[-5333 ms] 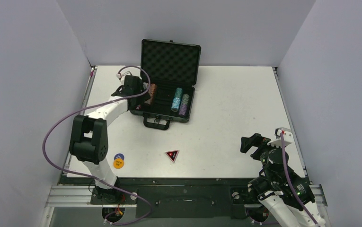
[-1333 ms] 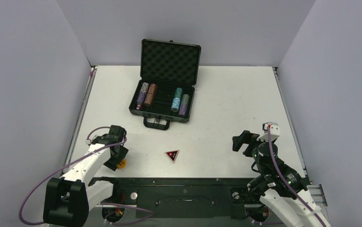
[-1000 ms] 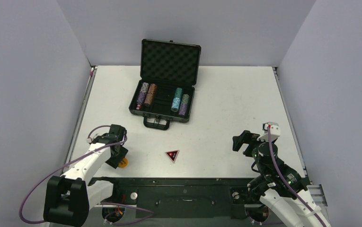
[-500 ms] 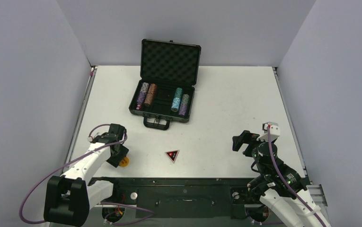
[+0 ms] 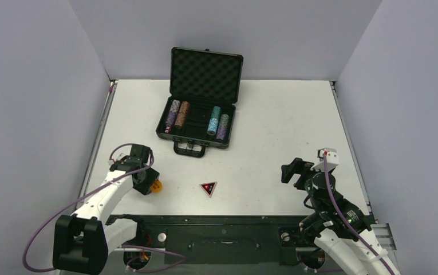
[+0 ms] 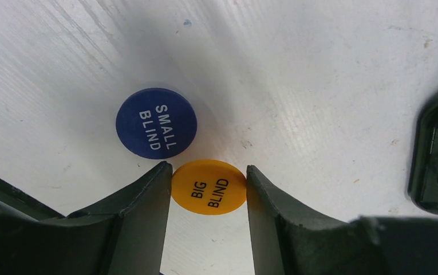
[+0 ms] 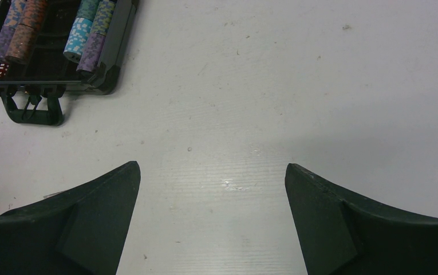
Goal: Pack up texas hold em set
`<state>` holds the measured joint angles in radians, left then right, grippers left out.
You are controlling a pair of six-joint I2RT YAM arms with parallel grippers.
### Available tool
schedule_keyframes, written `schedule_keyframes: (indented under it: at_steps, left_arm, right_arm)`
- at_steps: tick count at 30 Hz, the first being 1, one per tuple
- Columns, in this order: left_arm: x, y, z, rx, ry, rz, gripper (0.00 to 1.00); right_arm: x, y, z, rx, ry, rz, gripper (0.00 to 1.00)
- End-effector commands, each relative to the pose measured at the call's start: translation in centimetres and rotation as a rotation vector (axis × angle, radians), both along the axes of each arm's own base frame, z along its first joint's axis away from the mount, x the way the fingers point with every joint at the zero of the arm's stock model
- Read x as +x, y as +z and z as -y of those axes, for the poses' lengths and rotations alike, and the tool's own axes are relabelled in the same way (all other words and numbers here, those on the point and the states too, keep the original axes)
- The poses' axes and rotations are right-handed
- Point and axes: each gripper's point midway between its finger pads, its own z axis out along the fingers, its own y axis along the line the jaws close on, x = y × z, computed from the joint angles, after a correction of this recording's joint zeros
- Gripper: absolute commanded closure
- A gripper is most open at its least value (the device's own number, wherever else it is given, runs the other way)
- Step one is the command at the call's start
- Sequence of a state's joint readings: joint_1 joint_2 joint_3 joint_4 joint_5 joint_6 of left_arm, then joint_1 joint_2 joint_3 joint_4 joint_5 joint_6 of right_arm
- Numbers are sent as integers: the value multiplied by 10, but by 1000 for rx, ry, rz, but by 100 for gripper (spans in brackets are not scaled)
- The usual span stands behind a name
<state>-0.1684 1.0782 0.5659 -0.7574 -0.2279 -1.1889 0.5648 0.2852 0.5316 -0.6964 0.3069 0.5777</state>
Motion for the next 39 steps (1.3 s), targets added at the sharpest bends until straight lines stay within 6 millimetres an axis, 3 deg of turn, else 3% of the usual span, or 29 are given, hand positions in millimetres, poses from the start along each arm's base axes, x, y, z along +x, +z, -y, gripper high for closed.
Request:
schedule_keyframes:
  at_steps: [1, 9, 19, 25, 31, 32, 38, 39]
  left_arm:
    - [24, 22, 8, -38, -13, 95, 69]
    - [41, 44, 13, -53, -31, 145, 74]
    - [93, 88, 31, -84, -89, 220, 100]
    - [126, 96, 41, -94, -104, 231, 100]
    - [166, 106, 63, -112, -153, 258, 100]
    - [169, 100, 67, -111, -162, 240, 100]
    - [205, 117, 87, -110, -222, 273, 100]
    - [209, 112, 89, -105, -230, 256, 100]
  right_arm:
    - [5, 5, 0, 4, -14, 26, 7]
    - [5, 5, -1, 4, -13, 28, 7]
    - [5, 6, -2, 8, -4, 32, 7]
    - [7, 4, -1, -1, -16, 23, 7]
    - [7, 5, 2, 0, -32, 33, 7]
    - [7, 5, 3, -1, -34, 34, 7]
    - [9, 5, 4, -2, -47, 38, 7]
    - [9, 6, 4, 0, -47, 42, 7]
